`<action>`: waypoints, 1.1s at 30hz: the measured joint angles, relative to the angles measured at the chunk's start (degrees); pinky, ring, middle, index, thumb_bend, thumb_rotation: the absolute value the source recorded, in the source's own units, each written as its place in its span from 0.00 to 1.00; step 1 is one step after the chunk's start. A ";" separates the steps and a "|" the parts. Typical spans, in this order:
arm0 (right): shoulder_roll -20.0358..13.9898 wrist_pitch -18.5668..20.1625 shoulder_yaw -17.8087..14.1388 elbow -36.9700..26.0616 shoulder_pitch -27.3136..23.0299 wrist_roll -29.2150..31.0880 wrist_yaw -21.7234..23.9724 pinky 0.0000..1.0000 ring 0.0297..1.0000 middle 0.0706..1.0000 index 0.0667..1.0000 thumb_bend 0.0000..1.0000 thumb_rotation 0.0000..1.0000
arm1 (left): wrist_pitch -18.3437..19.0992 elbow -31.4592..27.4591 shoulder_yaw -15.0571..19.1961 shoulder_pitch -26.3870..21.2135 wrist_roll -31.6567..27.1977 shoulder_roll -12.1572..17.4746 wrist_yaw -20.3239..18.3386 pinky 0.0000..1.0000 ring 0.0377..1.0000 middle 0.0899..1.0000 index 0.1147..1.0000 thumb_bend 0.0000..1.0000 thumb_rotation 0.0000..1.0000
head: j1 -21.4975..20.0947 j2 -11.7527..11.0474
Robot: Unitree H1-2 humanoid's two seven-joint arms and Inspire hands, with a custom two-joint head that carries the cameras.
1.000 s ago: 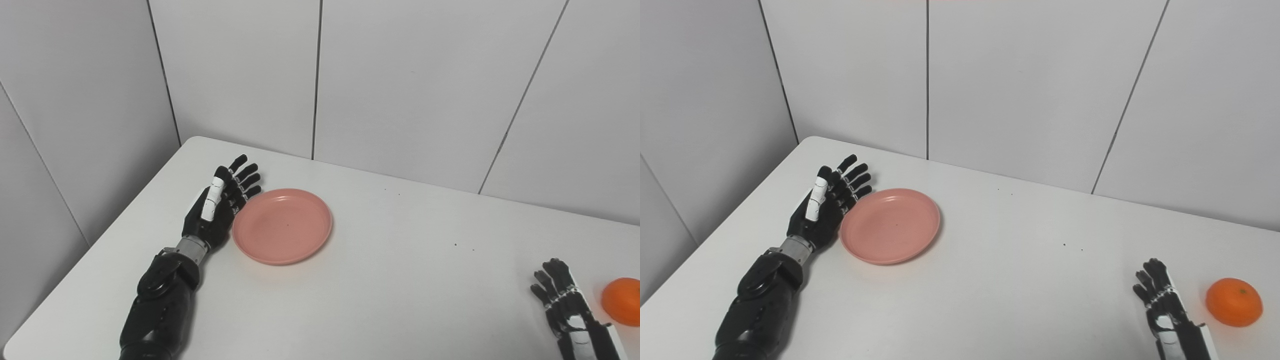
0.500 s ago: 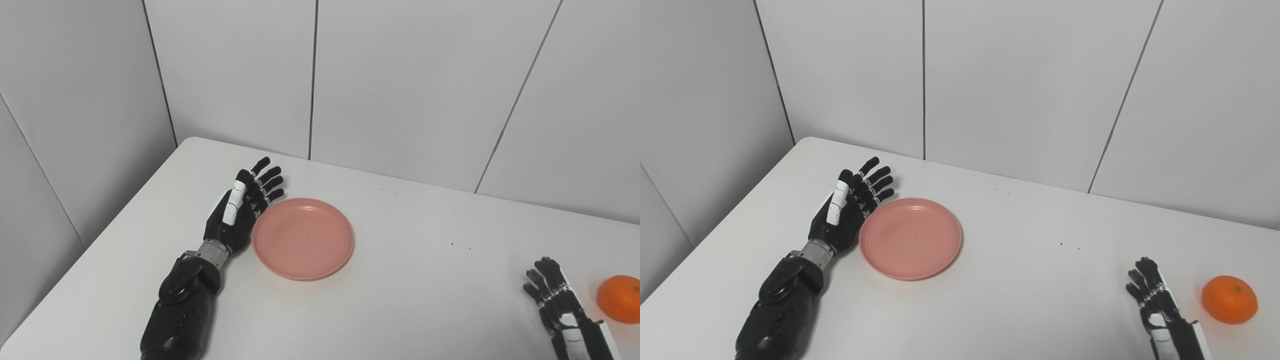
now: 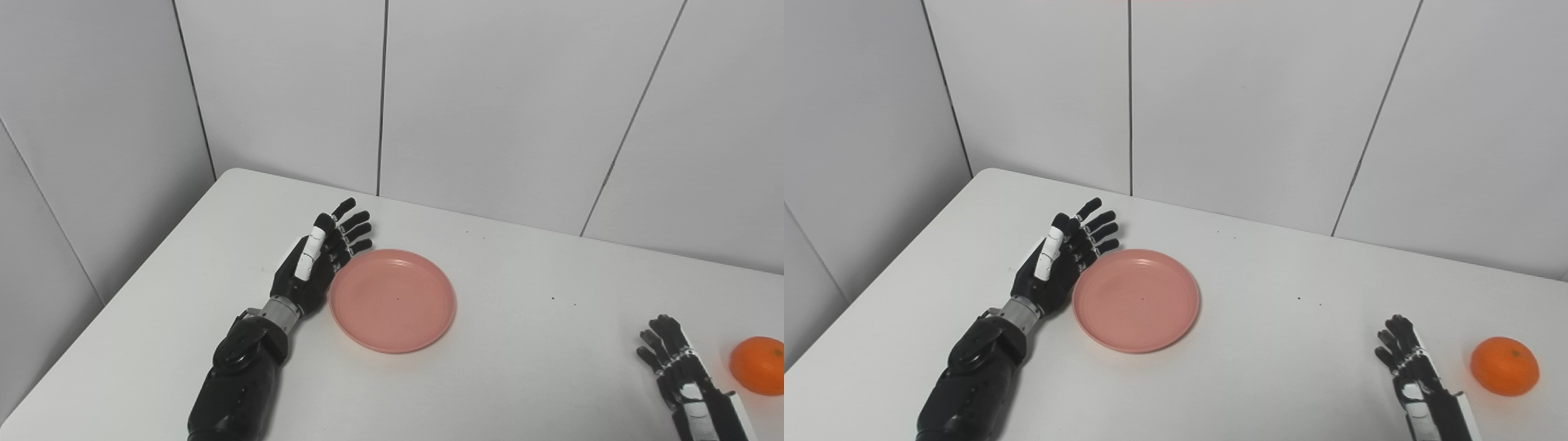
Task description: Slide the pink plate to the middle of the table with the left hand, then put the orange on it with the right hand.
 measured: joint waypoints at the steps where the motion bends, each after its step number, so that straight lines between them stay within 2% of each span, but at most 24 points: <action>1: 0.00 0.00 0.05 -0.06 0.03 0.00 0.00 0.93 0.95 0.95 0.94 0.79 0.88 | 0.00 -0.01 -0.13 0.00 0.01 -0.09 0.00 0.83 0.89 0.85 0.88 0.95 0.77 | 0.00 0.00; 10: 0.63 0.00 0.31 -0.49 0.26 0.00 -0.01 0.93 0.95 0.95 0.94 0.82 0.87 | -0.45 -0.30 -1.18 0.13 1.24 -2.30 0.20 0.86 0.90 0.88 0.90 0.95 0.75 | -0.62 0.35; 18: 0.80 0.00 0.75 -0.88 0.44 -0.52 -0.08 0.93 0.95 0.96 0.94 0.85 0.88 | -2.66 -1.50 -0.60 0.62 1.19 -5.67 2.56 0.91 0.92 0.91 0.90 0.93 0.71 | -1.32 0.62; 24: 1.30 0.01 1.34 -1.73 0.92 -0.87 -0.78 0.93 0.95 0.95 0.93 0.84 0.87 | -3.54 -2.28 -0.25 0.92 1.09 -7.94 3.63 0.90 0.92 0.91 0.89 0.94 0.70 | -2.37 1.32; 31: 1.84 0.09 2.54 -2.73 1.46 -2.32 -1.17 0.92 0.94 0.95 0.93 0.84 0.86 | -3.51 -3.79 -1.51 1.79 1.22 -9.23 4.00 0.89 0.90 0.87 0.85 0.91 0.70 | -7.46 3.86; 33: 2.45 0.27 2.80 -3.22 1.67 -2.84 -1.53 0.91 0.94 0.95 0.93 0.84 0.86 | -3.42 -4.90 -2.14 2.55 1.20 -9.81 3.99 0.89 0.90 0.88 0.86 0.91 0.70 | -7.65 3.87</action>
